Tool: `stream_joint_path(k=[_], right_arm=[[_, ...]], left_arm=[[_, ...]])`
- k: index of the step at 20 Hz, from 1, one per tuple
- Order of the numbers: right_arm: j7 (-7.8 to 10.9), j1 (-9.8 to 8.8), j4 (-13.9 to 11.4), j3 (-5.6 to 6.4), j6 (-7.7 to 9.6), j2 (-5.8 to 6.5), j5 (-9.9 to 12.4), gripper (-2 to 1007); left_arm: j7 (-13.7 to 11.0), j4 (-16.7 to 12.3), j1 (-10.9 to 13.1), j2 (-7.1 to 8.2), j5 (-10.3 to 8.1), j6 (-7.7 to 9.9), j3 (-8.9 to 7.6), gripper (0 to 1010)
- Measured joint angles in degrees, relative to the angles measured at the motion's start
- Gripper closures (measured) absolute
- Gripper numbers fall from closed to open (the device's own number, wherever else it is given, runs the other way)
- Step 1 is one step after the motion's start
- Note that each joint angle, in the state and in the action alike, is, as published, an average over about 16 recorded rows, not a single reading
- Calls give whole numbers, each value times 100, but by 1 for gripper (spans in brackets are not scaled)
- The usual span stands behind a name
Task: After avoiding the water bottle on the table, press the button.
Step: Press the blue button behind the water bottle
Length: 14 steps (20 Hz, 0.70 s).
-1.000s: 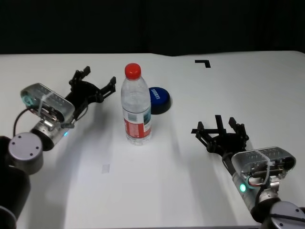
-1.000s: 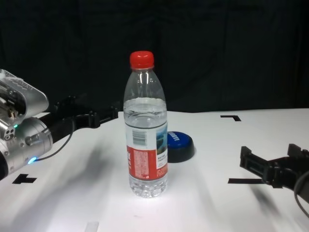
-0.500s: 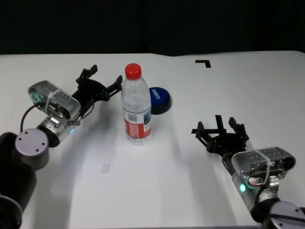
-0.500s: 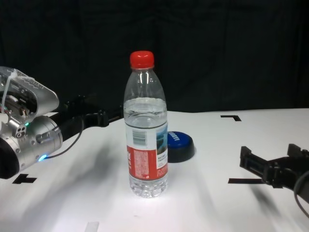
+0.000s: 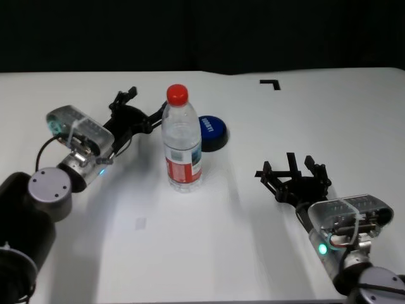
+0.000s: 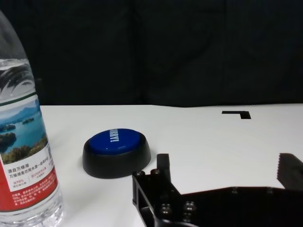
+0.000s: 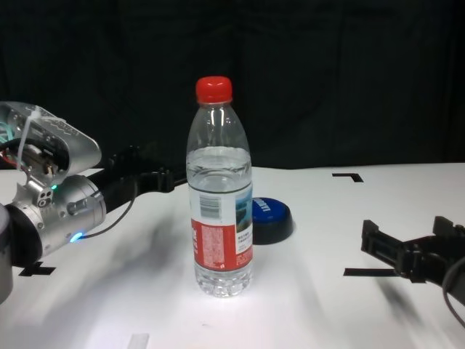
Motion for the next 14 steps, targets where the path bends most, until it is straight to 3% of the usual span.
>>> stream_joint_path(k=[14], right_arm=[[0, 0, 0, 0, 0, 0, 0, 2]], left_arm=[[-99, 380, -211, -140, -10, -154, 67, 7]])
